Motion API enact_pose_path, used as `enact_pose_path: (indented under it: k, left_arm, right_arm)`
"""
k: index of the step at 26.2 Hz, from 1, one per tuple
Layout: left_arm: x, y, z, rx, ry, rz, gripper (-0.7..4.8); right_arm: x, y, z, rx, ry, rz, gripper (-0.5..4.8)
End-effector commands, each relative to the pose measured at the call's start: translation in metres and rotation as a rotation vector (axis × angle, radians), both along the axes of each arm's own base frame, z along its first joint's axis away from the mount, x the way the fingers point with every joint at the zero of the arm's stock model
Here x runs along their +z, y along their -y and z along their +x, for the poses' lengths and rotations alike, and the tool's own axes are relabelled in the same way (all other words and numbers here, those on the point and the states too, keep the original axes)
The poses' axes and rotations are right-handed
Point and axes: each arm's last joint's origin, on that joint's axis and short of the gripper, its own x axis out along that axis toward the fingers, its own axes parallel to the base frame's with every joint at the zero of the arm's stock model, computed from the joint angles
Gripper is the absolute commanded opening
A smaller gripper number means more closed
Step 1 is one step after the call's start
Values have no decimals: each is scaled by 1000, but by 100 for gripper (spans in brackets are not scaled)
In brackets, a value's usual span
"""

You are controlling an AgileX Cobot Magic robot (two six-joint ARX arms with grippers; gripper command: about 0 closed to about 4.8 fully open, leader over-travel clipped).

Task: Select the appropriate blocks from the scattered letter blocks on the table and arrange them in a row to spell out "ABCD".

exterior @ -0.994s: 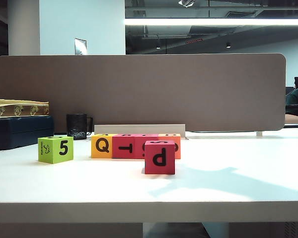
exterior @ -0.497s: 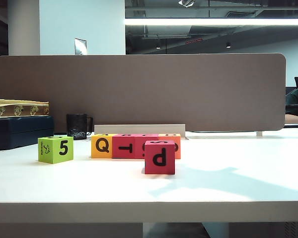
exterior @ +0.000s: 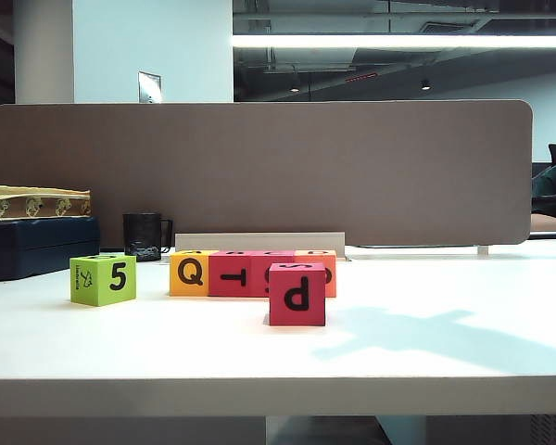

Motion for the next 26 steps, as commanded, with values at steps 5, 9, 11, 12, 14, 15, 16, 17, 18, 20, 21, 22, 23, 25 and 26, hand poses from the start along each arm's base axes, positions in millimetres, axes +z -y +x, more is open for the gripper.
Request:
enact_pose_path:
  k: [5, 9, 11, 12, 14, 15, 16, 17, 18, 20, 21, 22, 23, 25, 26]
  left_arm:
    - [0, 0, 0, -1, -3, 0, -5]
    - [0, 0, 0, -1, -3, 0, -5]
    - [0, 0, 0, -1, -3, -1, -5]
    - [0, 0, 0, -1, -3, 0, -5]
    - [0, 0, 0, -1, -3, 0, -5]
    - [0, 0, 0, -1, -3, -1, -5]
    - [0, 0, 0, -1, -3, 0, -5]
    - [0, 0, 0, -1, -3, -1, -5]
    - [0, 0, 0, -1, -3, 0, -5]
    - [0, 0, 0, -1, -3, -1, -5]
    - [0, 0, 0, -1, -3, -1, -5]
    - [0, 0, 0, -1, -3, -1, -5]
    - [0, 0, 0, -1, -3, -1, -5]
    - [0, 0, 0, -1, -3, -1, -5]
    - [0, 0, 0, -1, -3, -1, -5]
  right_arm:
    - [-3, 31, -17, -87, 189, 89, -1]
    - [-24, 50, -29, -150, 234, 101, -1]
    - [-37, 60, -35, -187, 247, 101, -1]
    - [-46, 65, -38, -206, 252, 101, -1]
    - [-59, 72, -44, -236, 259, 99, -1]
    - [-68, 76, -48, -253, 265, 99, -1]
    - [-83, 82, -54, -279, 270, 97, -1]
    - [-96, 88, -59, -304, 282, 97, -1]
    - [-105, 91, -62, -319, 287, 96, -1]
    - [-117, 95, -67, -342, 289, 94, -1]
    - [-124, 98, -70, -357, 283, 89, -1]
    - [-131, 100, -72, -371, 278, 85, -1]
    - [-143, 104, -77, -394, 269, 79, -1]
    - [-157, 108, -83, -418, 268, 76, -1]
    - [-164, 110, -86, -427, 269, 75, -1]
